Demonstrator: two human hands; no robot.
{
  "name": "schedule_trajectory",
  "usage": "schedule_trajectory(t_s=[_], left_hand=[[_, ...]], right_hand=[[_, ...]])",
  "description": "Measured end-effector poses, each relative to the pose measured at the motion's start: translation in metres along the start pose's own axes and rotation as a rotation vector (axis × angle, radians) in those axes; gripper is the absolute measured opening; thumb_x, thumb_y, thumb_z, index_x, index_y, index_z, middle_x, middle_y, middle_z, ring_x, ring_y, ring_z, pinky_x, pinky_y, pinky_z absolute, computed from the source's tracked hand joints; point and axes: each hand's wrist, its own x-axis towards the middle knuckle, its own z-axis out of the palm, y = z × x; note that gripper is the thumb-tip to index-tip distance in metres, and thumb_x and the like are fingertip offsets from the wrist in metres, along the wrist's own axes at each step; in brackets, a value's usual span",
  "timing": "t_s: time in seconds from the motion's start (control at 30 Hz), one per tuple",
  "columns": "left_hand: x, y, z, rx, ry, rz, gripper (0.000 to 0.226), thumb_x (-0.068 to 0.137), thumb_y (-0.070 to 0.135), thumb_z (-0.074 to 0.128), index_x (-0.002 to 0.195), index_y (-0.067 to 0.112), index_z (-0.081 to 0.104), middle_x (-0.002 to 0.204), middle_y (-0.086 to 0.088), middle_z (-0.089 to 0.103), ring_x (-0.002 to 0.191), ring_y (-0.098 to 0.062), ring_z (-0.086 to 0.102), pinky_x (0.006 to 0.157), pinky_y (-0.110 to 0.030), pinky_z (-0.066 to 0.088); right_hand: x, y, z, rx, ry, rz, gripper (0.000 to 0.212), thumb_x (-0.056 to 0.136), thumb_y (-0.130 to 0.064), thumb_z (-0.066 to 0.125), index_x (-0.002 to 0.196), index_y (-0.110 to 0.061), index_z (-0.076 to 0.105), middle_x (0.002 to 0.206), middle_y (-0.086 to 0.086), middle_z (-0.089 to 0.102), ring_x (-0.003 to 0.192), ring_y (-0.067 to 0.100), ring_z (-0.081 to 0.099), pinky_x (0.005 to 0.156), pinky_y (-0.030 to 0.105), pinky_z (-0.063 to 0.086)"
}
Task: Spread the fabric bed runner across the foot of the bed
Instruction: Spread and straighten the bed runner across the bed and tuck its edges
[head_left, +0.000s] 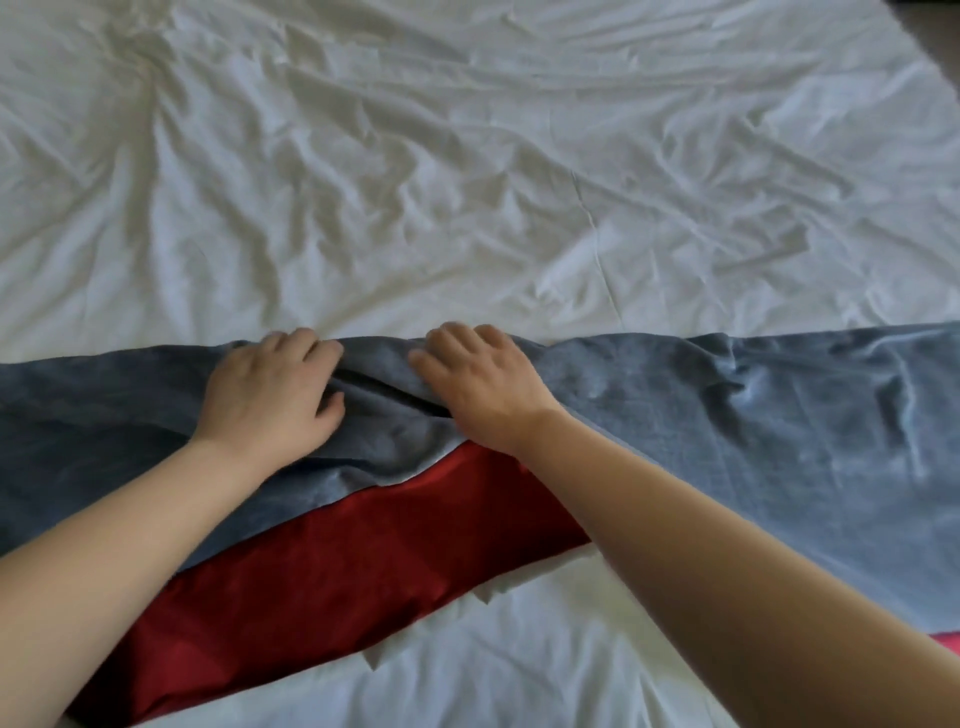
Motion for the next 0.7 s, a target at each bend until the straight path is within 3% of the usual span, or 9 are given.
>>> schedule_trajectory(t_s=[0.07,0.13,0.4,0.6,0.7], left_hand=[[-0.012,0.022,-0.004,-0.038,0.008,0.072,0.034,0.073,0.033,0.067,0.099,0.013,0.061,0.091,-0.004,0.063,0.081,-0.026,0.062,0.060,-0.037,0.051],[-0.026,0.041,-0.006,-0.061,0.007,0.128,0.033,0.071,0.033,0.066,0.096,0.012,0.062,0.088,-0.003,0.063,0.081,-0.026,0.062,0.061,-0.038,0.051],[-0.086,0.074,0.001,-0.109,-0.030,0.128,0.036,0.073,0.038,0.063,0.097,0.011,0.064,0.094,-0.005,0.065,0.087,-0.025,0.063,0.069,-0.040,0.052],[-0.155,0.090,0.013,-0.179,-0.061,0.048,0.033,0.075,0.044,0.058,0.092,0.017,0.062,0.087,-0.001,0.063,0.080,-0.024,0.061,0.063,-0.036,0.049],[-0.192,0.094,0.024,-0.132,-0.168,0.058,0.031,0.077,0.046,0.059,0.094,0.020,0.060,0.089,0.002,0.062,0.082,-0.022,0.061,0.063,-0.033,0.045]], right_hand=[[-0.020,-0.006,-0.004,0.001,0.016,-0.173,0.034,0.082,-0.011,0.054,0.115,-0.017,0.059,0.111,0.004,0.059,0.104,0.025,0.055,0.083,0.036,0.044],[-0.042,-0.014,-0.006,0.003,0.001,-0.201,0.036,0.082,-0.011,0.054,0.117,-0.016,0.059,0.111,0.006,0.060,0.104,0.026,0.056,0.083,0.037,0.045],[-0.108,-0.058,-0.017,0.018,-0.205,0.051,0.046,0.082,-0.017,0.039,0.127,-0.017,0.048,0.117,0.003,0.054,0.111,0.025,0.051,0.092,0.038,0.039],[-0.146,-0.117,-0.011,0.065,-0.269,0.185,0.029,0.084,-0.024,0.051,0.113,-0.020,0.055,0.102,0.000,0.056,0.093,0.022,0.056,0.079,0.035,0.044],[-0.159,-0.145,0.000,0.091,-0.336,0.302,0.036,0.083,-0.018,0.055,0.119,-0.022,0.051,0.108,0.000,0.054,0.101,0.022,0.054,0.084,0.034,0.042]])
